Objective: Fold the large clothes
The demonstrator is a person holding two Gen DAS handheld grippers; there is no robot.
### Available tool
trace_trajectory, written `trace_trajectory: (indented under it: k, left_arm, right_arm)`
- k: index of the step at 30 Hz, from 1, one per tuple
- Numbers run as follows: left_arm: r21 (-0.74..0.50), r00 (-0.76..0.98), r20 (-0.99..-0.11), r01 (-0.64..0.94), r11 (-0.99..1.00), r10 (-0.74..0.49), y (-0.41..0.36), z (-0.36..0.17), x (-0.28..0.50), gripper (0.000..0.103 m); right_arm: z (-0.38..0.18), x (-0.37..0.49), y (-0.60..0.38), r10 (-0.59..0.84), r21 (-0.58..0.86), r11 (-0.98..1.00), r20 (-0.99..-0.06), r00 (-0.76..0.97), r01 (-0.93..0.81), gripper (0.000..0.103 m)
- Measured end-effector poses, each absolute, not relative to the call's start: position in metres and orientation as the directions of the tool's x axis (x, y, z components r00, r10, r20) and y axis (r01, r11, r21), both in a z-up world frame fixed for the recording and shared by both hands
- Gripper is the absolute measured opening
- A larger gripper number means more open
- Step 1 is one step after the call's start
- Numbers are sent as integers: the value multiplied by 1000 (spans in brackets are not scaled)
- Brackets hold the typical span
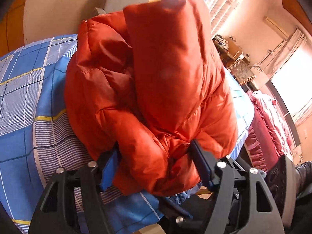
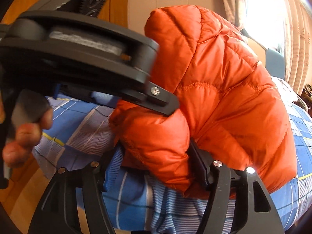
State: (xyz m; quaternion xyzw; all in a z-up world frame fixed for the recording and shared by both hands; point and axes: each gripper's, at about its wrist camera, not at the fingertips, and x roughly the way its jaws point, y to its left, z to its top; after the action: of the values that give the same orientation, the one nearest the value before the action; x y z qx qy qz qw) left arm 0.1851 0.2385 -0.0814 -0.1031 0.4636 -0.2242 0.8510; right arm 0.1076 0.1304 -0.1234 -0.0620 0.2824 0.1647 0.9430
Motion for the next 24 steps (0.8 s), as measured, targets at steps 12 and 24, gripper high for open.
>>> trace_trajectory:
  k: [12,24]
  left_arm:
    - [-202,549,-763,300,932,-342,236,-105,174,32]
    - [-232,598,-727,248,941,-337,246,-123,158,32]
  right_arm:
    - [-125,90,136,324,-5,912,-604,728,-410,67]
    - [-107,69,116,365,26,884,-662,654,-467,67]
